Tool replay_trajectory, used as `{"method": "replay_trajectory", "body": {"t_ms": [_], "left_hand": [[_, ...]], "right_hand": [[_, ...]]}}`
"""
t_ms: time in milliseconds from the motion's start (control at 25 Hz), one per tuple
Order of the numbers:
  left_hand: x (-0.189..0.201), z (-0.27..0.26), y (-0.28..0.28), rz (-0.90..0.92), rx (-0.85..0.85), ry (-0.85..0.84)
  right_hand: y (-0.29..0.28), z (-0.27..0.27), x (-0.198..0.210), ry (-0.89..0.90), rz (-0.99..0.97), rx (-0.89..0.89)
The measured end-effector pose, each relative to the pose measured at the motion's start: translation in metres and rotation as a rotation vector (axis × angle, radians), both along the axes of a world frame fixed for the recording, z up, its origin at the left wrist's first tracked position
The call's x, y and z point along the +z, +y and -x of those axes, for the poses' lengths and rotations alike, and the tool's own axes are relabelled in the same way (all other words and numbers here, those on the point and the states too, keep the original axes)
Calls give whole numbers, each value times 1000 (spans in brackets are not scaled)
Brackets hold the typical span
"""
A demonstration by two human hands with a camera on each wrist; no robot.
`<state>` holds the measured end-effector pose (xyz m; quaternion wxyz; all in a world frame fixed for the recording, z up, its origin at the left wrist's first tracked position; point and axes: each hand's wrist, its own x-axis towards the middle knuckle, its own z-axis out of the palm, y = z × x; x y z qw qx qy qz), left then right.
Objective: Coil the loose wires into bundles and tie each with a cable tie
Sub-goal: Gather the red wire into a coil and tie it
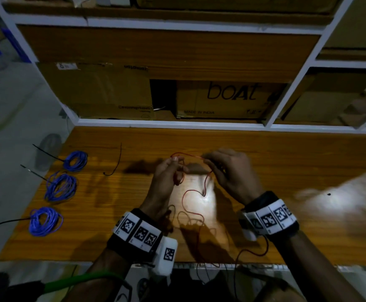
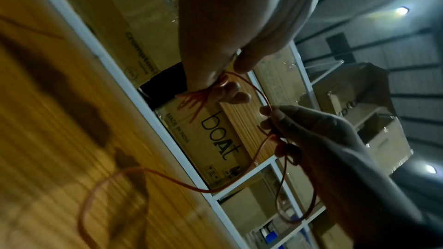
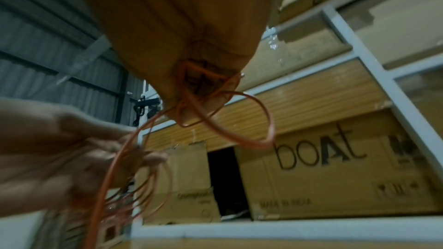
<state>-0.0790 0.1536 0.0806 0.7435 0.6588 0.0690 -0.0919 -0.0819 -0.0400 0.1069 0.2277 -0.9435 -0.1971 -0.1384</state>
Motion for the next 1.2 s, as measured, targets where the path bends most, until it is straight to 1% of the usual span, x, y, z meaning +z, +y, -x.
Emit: {"method": "replay_trajectory", "body": {"t_ms": [80,200,320,400,480,600,680,720,760,800,880,920,960,1040,1200], "left_hand": [[3,0,-4,97,-9,21],[5,2,-13,131,-28,-21],[3,0,-17,209,23,-76],[5,-3,-17,313,84,-64],[5,-5,-16,453,132,-14],[8,-5,-15,596,165,43],[9,-5,-16,619,192,51],[10,-6,-15,620,210,50],[10,-7,-15,611,226,46],[9,-7,-14,598,238,42],[8,-8,-14,575,244,43],[8,-8,-15,574,241,47],[8,-8,-16,574,237,50],[7,-8,-18,579,231,55],[5,-13,-14,544,240,41]], "right_hand": [[8,7,-11,40,-66,27],[25,14,-21,49,-151,77],[32,10,-31,12,-149,45],[33,9,-37,-78,-131,-7],[32,12,-41,-227,-188,-16],[31,23,-41,-391,-407,-42],[26,29,-38,-420,-558,-148],[23,31,-36,-394,-626,-207],[20,34,-36,-324,-695,-250],[19,36,-36,-209,-762,-270],[22,41,-41,64,-823,-236],[25,43,-44,146,-809,-202],[28,44,-48,179,-792,-179],[30,44,-50,174,-833,-172],[23,40,-46,200,-1061,-182]]}}
